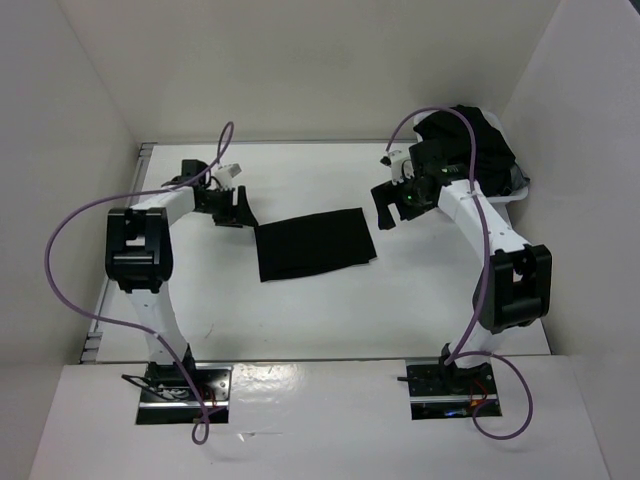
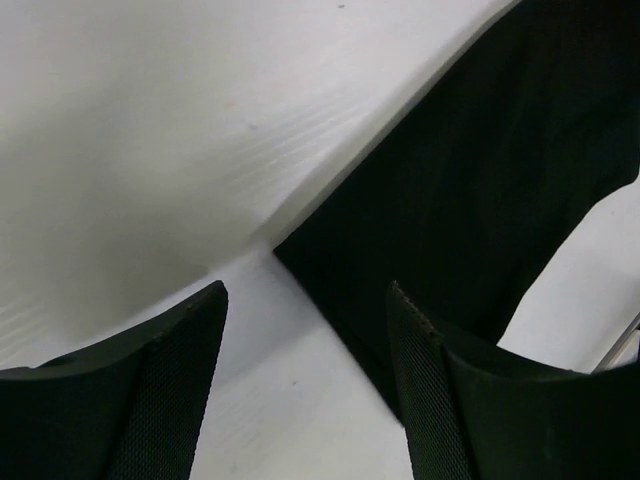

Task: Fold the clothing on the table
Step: Fold the skirt

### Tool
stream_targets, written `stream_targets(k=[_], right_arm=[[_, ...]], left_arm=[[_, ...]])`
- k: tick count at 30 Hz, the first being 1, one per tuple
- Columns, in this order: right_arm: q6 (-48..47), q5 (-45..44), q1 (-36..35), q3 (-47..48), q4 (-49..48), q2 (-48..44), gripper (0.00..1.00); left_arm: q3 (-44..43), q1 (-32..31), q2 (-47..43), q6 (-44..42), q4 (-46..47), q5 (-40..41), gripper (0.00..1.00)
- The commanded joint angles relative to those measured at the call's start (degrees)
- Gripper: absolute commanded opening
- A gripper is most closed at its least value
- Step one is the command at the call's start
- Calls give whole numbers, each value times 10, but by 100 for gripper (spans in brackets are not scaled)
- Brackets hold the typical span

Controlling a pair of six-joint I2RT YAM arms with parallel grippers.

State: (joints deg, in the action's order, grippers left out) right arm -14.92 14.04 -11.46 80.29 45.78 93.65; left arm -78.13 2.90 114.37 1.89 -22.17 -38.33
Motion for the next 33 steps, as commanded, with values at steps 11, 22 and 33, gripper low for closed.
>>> stream_targets(k=[11, 22, 33], right_arm=[[8, 24, 7, 28, -10, 15, 99], [13, 40, 7, -2, -27, 20, 99], [33, 75, 7, -18, -51, 56, 99]], left_arm=[[5, -40, 45, 36, 34, 51, 59], [23, -45, 50, 58, 44, 64, 27], [41, -55, 19, 107, 50, 120, 0]])
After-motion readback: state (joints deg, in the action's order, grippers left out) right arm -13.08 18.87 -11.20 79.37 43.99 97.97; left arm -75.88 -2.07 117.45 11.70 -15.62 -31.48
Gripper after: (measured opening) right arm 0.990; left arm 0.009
